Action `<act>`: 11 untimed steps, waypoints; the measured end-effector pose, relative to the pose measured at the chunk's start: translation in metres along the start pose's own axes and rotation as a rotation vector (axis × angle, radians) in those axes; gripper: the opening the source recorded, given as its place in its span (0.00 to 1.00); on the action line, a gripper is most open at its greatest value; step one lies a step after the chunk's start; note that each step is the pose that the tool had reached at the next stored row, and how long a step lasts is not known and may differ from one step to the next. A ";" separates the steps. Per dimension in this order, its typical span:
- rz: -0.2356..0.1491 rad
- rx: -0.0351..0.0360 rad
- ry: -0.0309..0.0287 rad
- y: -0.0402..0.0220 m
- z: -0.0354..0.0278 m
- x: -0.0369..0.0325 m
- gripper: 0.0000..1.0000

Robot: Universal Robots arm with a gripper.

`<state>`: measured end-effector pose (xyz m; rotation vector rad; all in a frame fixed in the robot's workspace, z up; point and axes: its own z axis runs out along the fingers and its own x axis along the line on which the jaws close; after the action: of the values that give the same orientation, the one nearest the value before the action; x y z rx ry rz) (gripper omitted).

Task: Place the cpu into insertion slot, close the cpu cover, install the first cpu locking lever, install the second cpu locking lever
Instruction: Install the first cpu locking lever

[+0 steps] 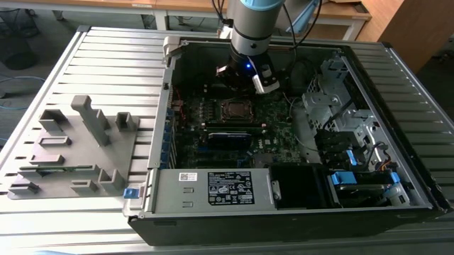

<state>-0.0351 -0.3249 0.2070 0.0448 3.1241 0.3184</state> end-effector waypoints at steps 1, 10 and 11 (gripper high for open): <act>0.000 0.0003 0.0000 0.0000 0.0000 0.0000 0.10; 0.011 0.0004 -0.0023 0.0000 0.0001 -0.0005 0.10; 0.013 0.0004 -0.0026 0.0000 0.0001 -0.0005 0.10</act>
<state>-0.0346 -0.3249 0.2069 0.0648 3.1225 0.3176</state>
